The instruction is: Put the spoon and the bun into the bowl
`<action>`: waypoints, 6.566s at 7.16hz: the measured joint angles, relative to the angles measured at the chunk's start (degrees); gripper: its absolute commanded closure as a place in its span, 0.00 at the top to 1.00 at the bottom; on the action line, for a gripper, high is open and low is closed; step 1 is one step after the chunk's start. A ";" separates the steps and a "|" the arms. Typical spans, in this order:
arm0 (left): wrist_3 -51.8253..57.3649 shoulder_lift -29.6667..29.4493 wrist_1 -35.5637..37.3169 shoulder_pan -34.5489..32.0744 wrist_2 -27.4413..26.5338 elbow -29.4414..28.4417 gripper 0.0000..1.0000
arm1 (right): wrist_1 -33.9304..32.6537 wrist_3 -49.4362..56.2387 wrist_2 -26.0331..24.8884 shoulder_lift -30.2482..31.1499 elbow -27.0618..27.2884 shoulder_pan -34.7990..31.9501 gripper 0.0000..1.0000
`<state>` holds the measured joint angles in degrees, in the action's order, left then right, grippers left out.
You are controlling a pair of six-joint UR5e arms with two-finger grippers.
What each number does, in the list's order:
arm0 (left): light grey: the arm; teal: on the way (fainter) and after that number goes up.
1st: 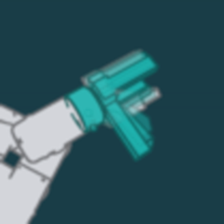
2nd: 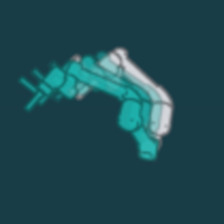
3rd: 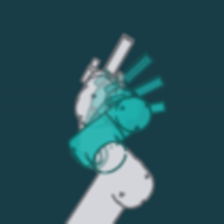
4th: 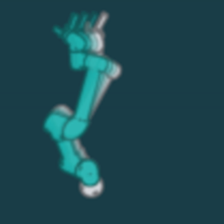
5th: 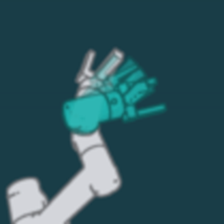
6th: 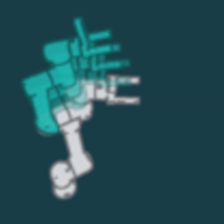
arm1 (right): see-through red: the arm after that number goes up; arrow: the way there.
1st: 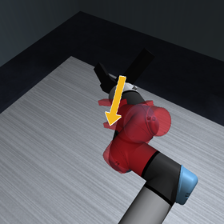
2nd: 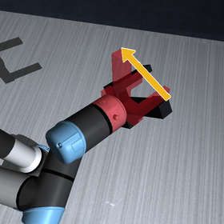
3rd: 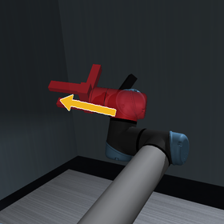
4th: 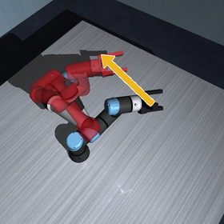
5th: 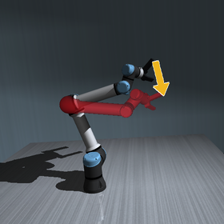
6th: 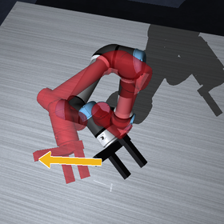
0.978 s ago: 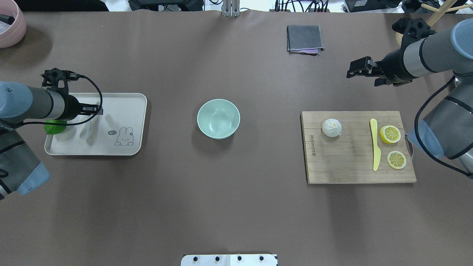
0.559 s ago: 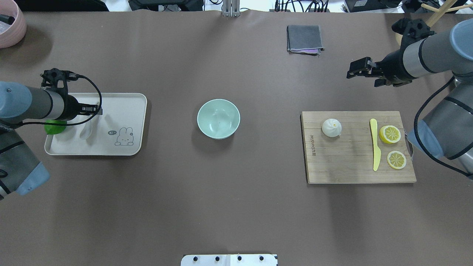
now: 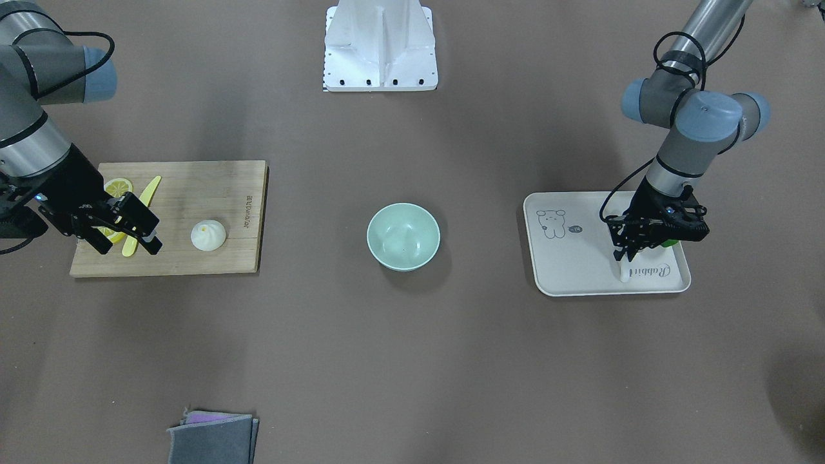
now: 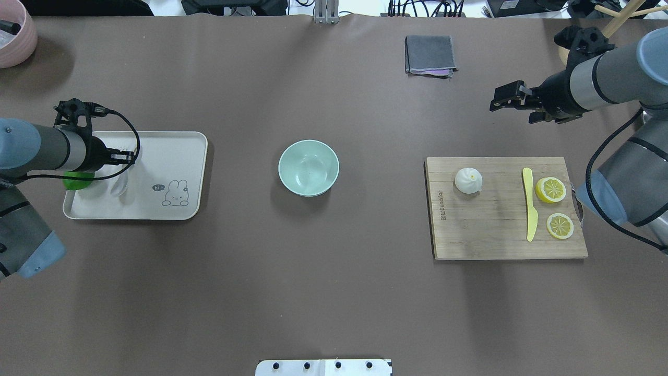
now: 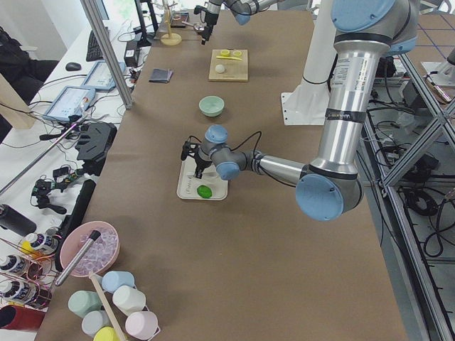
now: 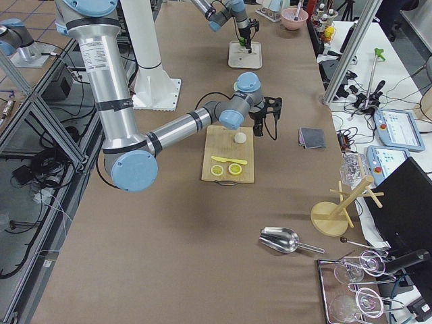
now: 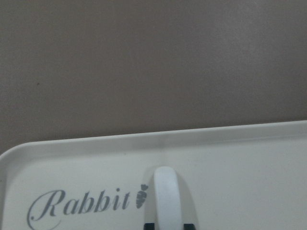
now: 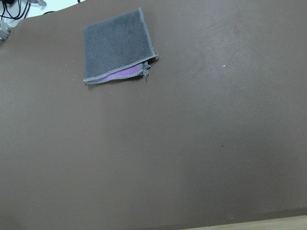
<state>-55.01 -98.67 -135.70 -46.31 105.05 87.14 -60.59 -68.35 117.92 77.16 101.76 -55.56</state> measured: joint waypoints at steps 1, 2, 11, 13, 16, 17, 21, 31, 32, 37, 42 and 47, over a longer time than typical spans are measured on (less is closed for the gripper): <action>-0.01 0.09 0.10 -0.30 0.15 0.87 0.00 | 0.02 -0.02 0.04 0.08 0.10 -0.03 1.00; 0.09 0.19 2.16 -0.85 0.54 3.51 0.00 | 0.01 -0.02 0.03 0.16 0.22 -0.03 1.00; -4.23 -12.20 25.26 -1.87 2.12 17.81 0.00 | -2.62 0.05 -9.60 3.10 -0.35 15.30 0.17; -4.25 -13.31 25.31 -1.79 2.07 16.40 0.00 | -3.59 0.06 -10.12 2.64 -0.76 16.42 0.00; -4.59 -14.86 25.36 -1.71 1.95 15.41 0.00 | -4.10 0.14 -10.12 1.38 -0.61 16.34 0.00; -5.73 -16.83 25.36 -1.53 1.91 13.96 0.00 | -4.15 0.19 -9.35 1.12 0.16 14.88 0.00; -19.73 -28.91 25.28 8.19 -5.54 6.89 0.00 | -10.82 0.22 -4.04 -6.79 0.78 8.28 0.00; -25.11 -36.10 24.53 13.93 -15.78 -3.56 0.98 | -14.67 -0.02 -4.53 -13.35 -0.60 8.88 0.00; -24.97 -36.09 24.49 13.50 -15.89 -3.36 0.98 | -14.92 -0.59 -4.74 -15.25 -1.85 9.39 0.00; 7.40 -20.69 25.13 -7.03 -2.49 6.74 0.98 | -18.52 -9.02 -16.12 -33.07 -13.28 20.80 0.00; 16.16 -17.92 25.40 -16.64 5.00 6.24 0.98 | -18.37 -10.69 -20.39 -34.90 -13.74 27.86 1.00; 15.66 -17.17 24.07 -17.05 6.49 6.75 0.98 | -30.43 2.22 -14.48 -34.81 -8.61 18.54 1.00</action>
<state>-39.35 -115.83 -111.63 -63.36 111.54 93.89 -91.02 -66.13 103.44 42.35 93.15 -37.03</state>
